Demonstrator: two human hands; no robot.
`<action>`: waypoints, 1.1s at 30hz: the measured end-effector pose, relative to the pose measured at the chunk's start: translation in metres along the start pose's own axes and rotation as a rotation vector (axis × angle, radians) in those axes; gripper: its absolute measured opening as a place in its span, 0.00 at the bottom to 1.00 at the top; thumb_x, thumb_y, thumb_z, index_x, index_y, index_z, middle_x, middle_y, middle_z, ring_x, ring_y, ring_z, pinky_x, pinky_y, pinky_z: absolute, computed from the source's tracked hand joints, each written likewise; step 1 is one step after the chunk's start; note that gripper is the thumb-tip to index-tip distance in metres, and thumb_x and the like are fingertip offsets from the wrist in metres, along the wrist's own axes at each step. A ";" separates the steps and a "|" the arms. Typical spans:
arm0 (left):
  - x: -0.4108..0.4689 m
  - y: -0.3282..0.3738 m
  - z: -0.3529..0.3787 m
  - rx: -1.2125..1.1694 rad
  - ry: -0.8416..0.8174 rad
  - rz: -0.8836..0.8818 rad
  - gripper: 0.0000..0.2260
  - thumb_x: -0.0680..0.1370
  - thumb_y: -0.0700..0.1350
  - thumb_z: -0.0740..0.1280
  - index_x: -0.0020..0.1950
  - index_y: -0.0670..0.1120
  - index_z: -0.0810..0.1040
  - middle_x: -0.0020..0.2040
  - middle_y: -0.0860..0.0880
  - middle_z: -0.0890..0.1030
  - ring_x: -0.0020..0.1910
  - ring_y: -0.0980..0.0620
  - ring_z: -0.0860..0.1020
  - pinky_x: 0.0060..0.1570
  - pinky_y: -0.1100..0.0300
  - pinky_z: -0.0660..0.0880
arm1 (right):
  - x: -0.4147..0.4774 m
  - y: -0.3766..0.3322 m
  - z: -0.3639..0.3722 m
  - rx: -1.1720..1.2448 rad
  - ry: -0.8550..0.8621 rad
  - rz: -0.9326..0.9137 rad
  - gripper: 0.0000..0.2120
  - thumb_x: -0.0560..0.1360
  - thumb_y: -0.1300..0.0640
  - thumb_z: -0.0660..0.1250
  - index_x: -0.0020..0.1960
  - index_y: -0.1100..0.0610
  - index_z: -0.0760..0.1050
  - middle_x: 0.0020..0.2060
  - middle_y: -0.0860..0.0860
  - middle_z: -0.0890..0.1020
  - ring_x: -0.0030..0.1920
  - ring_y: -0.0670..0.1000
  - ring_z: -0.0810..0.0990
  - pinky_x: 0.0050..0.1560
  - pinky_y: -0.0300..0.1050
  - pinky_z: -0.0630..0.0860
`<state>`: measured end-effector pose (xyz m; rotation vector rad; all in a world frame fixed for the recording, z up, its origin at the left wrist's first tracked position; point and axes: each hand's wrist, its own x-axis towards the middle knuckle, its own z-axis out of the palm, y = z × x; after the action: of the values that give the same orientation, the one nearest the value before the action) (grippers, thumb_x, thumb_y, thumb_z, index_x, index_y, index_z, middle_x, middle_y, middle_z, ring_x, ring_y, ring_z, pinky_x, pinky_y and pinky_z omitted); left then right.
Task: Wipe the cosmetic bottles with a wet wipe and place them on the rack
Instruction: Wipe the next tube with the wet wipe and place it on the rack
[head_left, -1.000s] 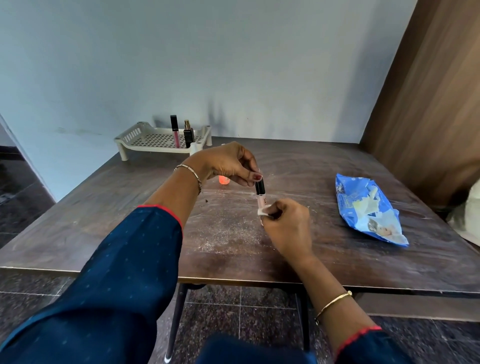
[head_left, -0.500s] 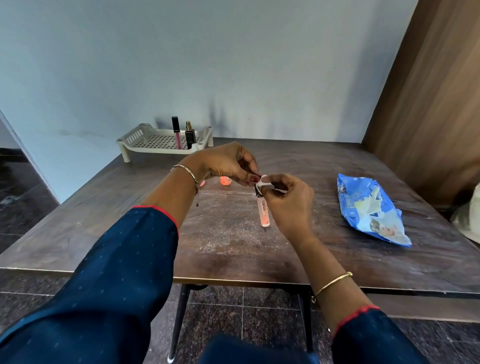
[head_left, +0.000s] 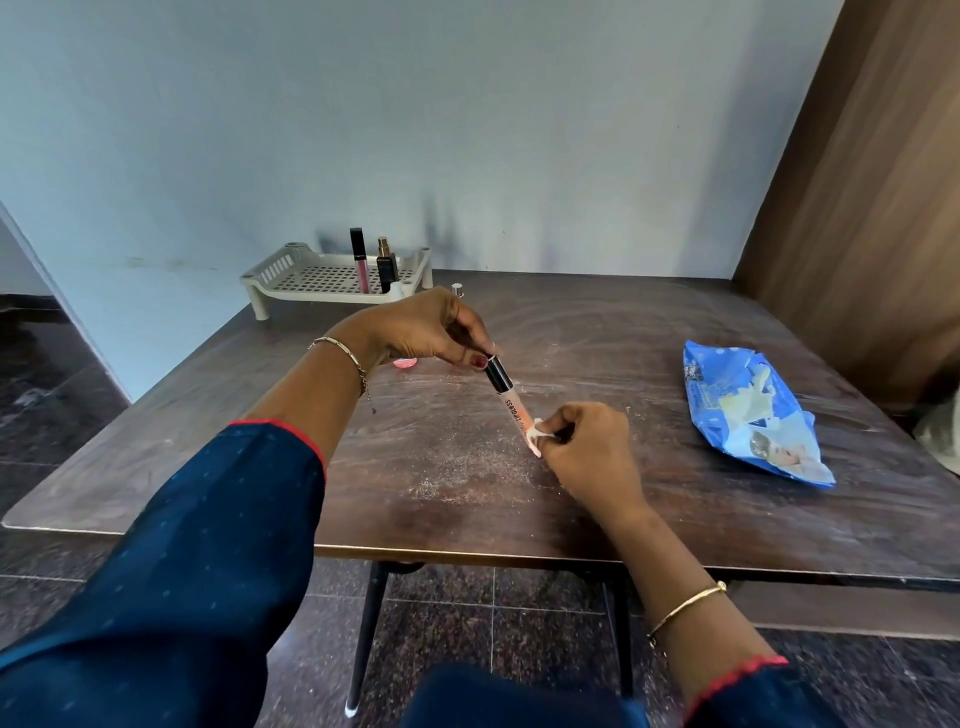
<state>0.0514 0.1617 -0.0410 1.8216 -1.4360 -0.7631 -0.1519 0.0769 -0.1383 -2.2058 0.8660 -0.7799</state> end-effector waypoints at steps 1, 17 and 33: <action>0.000 0.001 0.001 0.004 0.005 0.007 0.09 0.69 0.33 0.73 0.47 0.42 0.82 0.49 0.42 0.84 0.51 0.46 0.82 0.59 0.48 0.76 | -0.001 0.001 -0.001 -0.031 -0.015 -0.001 0.02 0.69 0.61 0.74 0.42 0.56 0.83 0.34 0.48 0.83 0.29 0.47 0.79 0.31 0.43 0.78; 0.004 0.019 0.017 -0.016 0.033 0.073 0.11 0.69 0.32 0.73 0.50 0.40 0.81 0.47 0.42 0.84 0.45 0.53 0.83 0.44 0.65 0.77 | 0.015 -0.038 -0.005 0.292 0.212 -0.080 0.04 0.68 0.58 0.75 0.38 0.52 0.80 0.33 0.43 0.82 0.34 0.41 0.80 0.36 0.38 0.77; -0.010 0.003 0.023 -0.009 0.155 0.076 0.11 0.72 0.30 0.69 0.45 0.45 0.82 0.50 0.44 0.83 0.52 0.48 0.80 0.56 0.59 0.77 | -0.010 0.001 -0.001 0.019 0.015 0.018 0.05 0.68 0.59 0.75 0.38 0.52 0.80 0.32 0.46 0.81 0.32 0.44 0.79 0.34 0.39 0.77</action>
<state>0.0294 0.1671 -0.0515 1.7682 -1.3899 -0.5761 -0.1591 0.0832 -0.1409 -2.1754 0.8816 -0.7943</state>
